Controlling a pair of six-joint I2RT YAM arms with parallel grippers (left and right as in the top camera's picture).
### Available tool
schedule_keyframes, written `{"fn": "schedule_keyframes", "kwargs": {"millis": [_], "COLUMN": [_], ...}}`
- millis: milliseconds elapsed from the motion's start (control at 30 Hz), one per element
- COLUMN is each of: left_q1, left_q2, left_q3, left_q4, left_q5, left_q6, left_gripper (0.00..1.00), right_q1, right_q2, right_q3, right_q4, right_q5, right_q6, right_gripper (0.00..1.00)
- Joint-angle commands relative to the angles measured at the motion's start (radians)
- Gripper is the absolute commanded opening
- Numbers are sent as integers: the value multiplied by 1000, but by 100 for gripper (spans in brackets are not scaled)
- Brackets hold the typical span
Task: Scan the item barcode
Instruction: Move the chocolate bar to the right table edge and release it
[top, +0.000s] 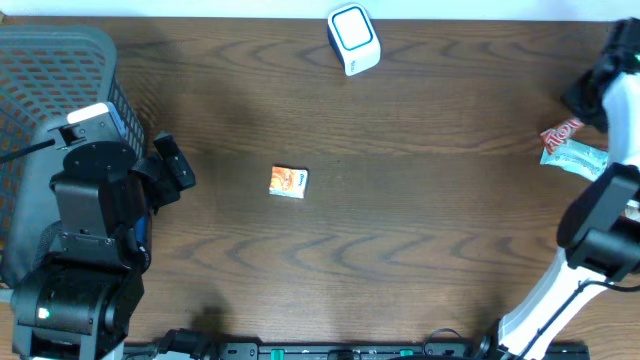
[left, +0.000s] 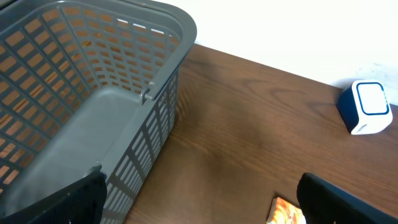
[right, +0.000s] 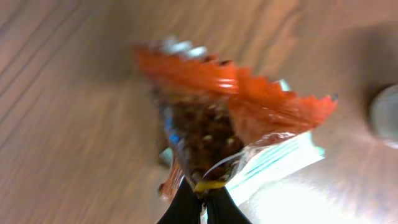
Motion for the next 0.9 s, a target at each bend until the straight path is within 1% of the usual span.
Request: {"fn": "schedule_keyframes", "kwargs": {"millis": [0, 100, 300, 533, 567, 600, 633, 667, 700, 733, 800, 867], "left_q1": [5, 5, 5, 5, 5, 5, 5, 5, 5, 5, 5, 5], "left_q2": [-2, -2, -2, -2, -2, -2, -2, -2, -2, -2, -2, -2], "left_q3": [6, 6, 6, 6, 6, 6, 6, 6, 6, 6, 6, 6], "left_q4": [-3, -3, -3, -3, -3, -3, -3, -3, -3, -3, -3, -3], "left_q5": [-10, -10, -10, -10, -10, -10, -10, -10, -10, -10, -10, -10], "left_q6": [17, 17, 17, 17, 17, 17, 17, 17, 17, 17, 17, 17], "left_gripper": [98, 98, 98, 98, 98, 98, 98, 98, 98, 98, 98, 98], "right_q1": [-71, -120, -206, -252, -252, -251, -251, -251, -251, -251, -248, -240], "right_q2": [2, 2, 2, 2, 2, 2, 2, 2, 2, 0, -3, -12], "right_q3": [-4, -4, -4, -17, -17, -17, -17, -17, -17, -16, -11, -5], "right_q4": [10, 24, 25, 81, 84, 84, 85, 89, 92, 93, 92, 92], "right_q5": [43, 44, 3, 3, 2, -3, -20, -50, -88, -138, -264, -385], "right_q6": [-18, -43, -43, -48, -48, -48, -47, -48, -48, -62, -105, -136], "right_gripper": [1, 1, 1, 2, 6, 17, 34, 47, 56, 61, 64, 71]}}
